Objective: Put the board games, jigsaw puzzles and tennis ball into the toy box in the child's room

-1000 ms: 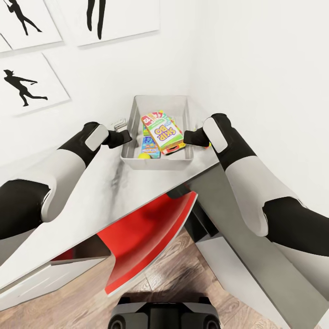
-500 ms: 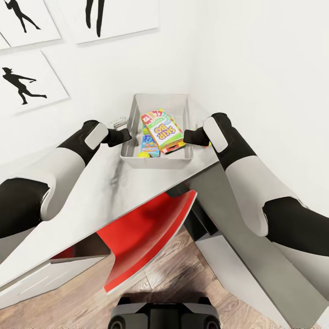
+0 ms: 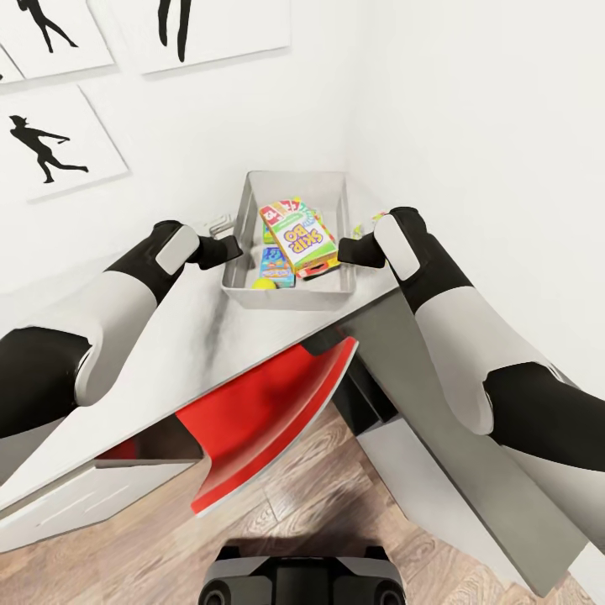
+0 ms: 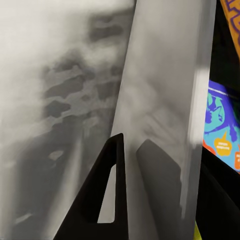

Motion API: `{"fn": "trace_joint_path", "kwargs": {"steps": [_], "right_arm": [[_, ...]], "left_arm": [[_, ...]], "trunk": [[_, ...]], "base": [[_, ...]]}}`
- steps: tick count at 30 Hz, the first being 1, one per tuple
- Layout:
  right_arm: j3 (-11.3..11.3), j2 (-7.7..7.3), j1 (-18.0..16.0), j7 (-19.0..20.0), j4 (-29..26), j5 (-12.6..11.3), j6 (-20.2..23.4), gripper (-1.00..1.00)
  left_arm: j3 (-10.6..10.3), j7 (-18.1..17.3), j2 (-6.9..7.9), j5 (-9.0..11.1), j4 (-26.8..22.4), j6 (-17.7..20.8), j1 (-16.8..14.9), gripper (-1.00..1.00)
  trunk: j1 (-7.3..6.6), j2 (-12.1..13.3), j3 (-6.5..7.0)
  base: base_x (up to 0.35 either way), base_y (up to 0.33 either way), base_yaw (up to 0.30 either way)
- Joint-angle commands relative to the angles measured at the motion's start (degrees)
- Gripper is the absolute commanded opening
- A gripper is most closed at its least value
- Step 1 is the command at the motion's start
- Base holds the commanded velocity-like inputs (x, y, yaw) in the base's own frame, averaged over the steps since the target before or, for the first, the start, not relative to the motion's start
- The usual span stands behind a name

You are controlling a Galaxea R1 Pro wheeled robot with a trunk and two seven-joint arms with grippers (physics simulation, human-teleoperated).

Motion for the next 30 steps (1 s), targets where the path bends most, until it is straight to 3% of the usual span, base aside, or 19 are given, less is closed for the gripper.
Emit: {"fn": "trace_joint_path", "kwargs": {"steps": [1, 23, 30], "right_arm": [[0.42, 0.05, -0.01, -0.35, 0.02, -3.3, -0.3, -1.0], [0.45, -0.03, -0.01, -0.29, -0.26, -3.33, -0.3, -1.0], [0.45, -0.02, -0.01, -0.29, -0.28, -3.32, -0.32, -1.0]], "left_arm": [[0.07, 0.24, -0.08, 2.66, -0.05, 0.03, 1.61, -1.0], [0.18, 0.33, -0.08, 2.66, -0.07, 0.03, 1.61, -1.0], [0.18, 0.33, -0.07, 2.66, -0.07, 0.03, 1.61, -1.0]], "trunk": [[0.05, -0.06, -0.25], [0.05, -0.06, -0.25], [0.05, -0.06, -0.25]], "base": [[-0.01, -0.002, 0.0], [-0.1, 0.0, 0.001], [-0.014, 0.0, 0.14]]}}
